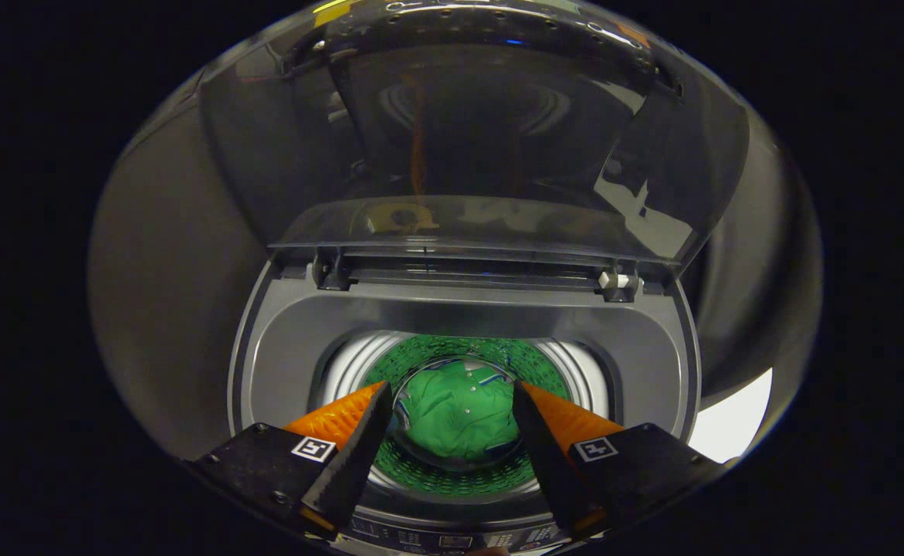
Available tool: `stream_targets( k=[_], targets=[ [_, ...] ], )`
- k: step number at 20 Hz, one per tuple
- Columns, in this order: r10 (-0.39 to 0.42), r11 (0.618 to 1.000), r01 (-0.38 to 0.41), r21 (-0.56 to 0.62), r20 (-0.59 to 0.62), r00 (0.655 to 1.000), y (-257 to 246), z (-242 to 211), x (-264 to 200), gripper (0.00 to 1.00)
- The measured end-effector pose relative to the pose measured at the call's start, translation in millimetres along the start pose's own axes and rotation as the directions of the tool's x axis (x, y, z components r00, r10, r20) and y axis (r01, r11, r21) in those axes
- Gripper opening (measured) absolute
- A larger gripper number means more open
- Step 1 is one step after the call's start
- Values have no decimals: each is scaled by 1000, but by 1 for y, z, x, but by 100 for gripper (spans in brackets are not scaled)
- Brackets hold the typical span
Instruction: Put the clothes into the washing machine and then close the washing machine lid.
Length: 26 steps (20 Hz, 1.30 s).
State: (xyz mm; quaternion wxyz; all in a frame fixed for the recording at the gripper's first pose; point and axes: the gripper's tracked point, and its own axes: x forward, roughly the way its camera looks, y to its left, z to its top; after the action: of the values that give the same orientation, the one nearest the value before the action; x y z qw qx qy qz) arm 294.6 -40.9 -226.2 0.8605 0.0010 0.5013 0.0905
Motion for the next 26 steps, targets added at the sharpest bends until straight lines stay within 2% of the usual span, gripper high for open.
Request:
stream_targets(
  k=[8,13,20,26],
  targets=[
    [6,1000,-8,24,91,996,-10,15,-44,96],
    [-7,997,-6,71,184,983,-23,45,-82,96],
    [-38,994,6,107,300,953,-37,89,-138,96],
    [-49,996,16,89,393,918,-42,130,-185,96]
  ],
)
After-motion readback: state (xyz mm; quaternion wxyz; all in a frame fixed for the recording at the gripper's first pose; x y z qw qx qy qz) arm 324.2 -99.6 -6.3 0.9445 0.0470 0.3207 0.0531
